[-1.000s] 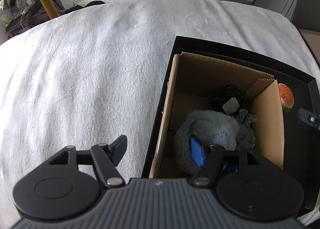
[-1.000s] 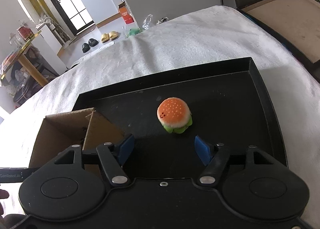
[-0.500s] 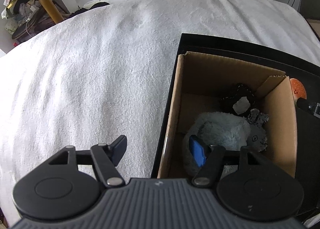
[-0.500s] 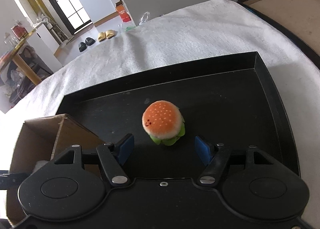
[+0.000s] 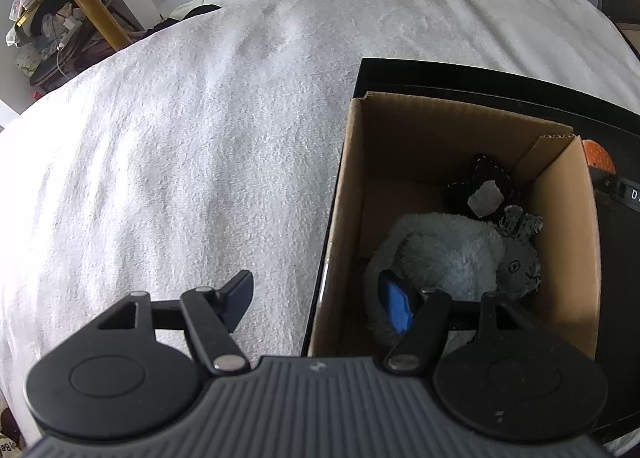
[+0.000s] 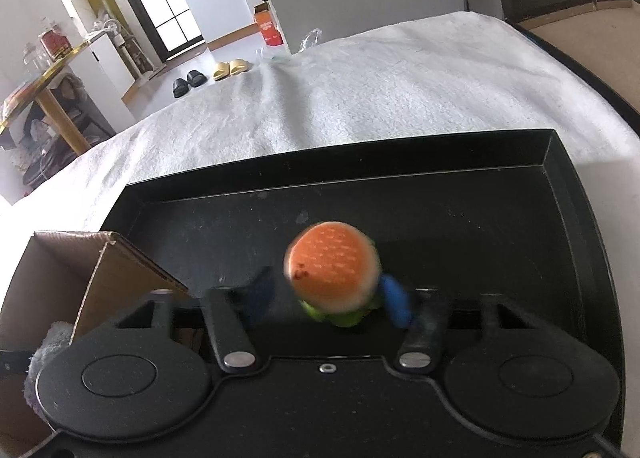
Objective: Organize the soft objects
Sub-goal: 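Move the right gripper to the hamburger plush and grasp it, then carry the hamburger plush with the right gripper into the box and release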
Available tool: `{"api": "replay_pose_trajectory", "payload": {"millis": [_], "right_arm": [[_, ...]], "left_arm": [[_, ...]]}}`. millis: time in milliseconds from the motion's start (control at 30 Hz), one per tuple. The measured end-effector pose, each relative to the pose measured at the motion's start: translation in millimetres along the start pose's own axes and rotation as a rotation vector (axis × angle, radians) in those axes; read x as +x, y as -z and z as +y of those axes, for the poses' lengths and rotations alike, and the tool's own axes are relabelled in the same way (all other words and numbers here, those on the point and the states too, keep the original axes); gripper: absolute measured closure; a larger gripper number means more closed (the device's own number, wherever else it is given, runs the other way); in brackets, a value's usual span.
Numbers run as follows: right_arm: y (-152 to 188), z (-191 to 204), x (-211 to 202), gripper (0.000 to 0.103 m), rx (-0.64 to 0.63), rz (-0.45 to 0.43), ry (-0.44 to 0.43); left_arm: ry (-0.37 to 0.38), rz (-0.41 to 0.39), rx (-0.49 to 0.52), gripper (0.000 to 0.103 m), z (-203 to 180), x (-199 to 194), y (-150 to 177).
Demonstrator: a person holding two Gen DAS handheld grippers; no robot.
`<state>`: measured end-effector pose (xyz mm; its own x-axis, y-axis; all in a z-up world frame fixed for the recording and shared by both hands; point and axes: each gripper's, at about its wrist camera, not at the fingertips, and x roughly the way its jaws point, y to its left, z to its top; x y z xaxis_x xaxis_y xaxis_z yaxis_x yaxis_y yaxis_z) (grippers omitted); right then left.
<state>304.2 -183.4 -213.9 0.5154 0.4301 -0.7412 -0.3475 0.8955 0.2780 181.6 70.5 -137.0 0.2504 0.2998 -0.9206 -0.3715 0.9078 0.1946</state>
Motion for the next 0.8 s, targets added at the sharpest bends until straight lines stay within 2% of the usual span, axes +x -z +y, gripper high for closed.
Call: {"api": "replay_pose_trajectory", "payload": {"millis": [133, 467, 800], "right_arm": [[3, -4, -5, 0.067, 0.011, 0.011, 0.003], [7, -8, -27, 0.068, 0.055, 0.046, 0.03], [8, 6, -57, 0.068, 0.051, 0.043, 0.029]], "left_arm": [[0.0, 0.002, -0.007, 0.035, 1, -2, 2], [0.019, -0.008, -0.02, 0.034, 5, -7, 4], [0.069, -0.028, -0.043, 0.034, 11, -15, 7]]}}
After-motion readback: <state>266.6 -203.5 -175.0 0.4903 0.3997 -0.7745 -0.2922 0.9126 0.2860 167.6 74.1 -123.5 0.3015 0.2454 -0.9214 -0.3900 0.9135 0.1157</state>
